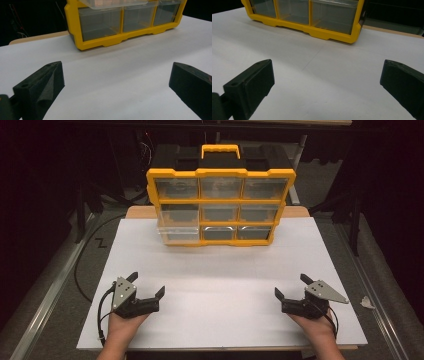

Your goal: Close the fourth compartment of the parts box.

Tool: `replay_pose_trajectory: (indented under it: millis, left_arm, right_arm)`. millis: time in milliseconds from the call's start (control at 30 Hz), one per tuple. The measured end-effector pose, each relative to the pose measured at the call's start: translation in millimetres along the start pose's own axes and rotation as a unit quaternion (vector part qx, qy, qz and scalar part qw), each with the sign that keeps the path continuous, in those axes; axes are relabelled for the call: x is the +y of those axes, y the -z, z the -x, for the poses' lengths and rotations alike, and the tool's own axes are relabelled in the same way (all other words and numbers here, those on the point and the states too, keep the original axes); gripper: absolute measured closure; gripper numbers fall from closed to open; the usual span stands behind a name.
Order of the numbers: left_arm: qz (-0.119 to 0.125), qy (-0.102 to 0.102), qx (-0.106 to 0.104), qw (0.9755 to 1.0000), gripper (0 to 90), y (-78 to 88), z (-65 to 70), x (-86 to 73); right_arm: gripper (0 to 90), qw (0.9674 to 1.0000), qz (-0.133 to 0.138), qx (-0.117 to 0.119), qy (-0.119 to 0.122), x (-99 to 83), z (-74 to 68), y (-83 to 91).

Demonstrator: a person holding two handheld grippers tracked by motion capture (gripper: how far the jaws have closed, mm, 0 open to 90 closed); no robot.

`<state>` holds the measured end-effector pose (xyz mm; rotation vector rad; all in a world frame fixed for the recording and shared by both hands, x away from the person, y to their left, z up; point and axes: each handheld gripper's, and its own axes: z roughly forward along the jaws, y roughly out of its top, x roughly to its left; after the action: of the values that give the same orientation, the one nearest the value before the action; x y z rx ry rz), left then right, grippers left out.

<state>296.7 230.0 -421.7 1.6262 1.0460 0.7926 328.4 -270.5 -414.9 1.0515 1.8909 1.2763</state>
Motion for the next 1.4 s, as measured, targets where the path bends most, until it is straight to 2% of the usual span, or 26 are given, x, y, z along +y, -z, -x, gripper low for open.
replay_pose_trajectory:
  millis: [467,733,1000,1133,1400]
  left_arm:
    - [-0.003,0.005,-0.003,1.0000,0.5,-0.2,-0.8,-0.5]
    - [-0.007,0.011,-0.003,0.9999,0.6,-1.7,-1.3,-0.2]
    - [0.001,0.014,0.001,0.9999,0.6,-0.6,-3.3,0.5]
    - [-0.001,0.019,0.000,0.9998,0.5,-1.3,-3.4,-0.2]
    - [-0.005,0.021,0.000,0.9998,1.8,-1.7,-3.8,0.2]
  right_arm:
    - [0.7,0.9999,-0.002,-0.010,-0.003,0.0,1.0,-2.3]
    - [0.7,0.9999,-0.007,-0.007,-0.007,-1.5,0.9,-5.6]
    - [0.7,0.9999,0.000,-0.007,-0.010,-0.6,0.9,-6.7]
    - [0.7,0.9998,0.001,-0.010,-0.017,-0.2,2.6,-7.0]
    - [0.9,0.9999,0.002,-0.010,-0.013,2.0,2.2,-8.4]
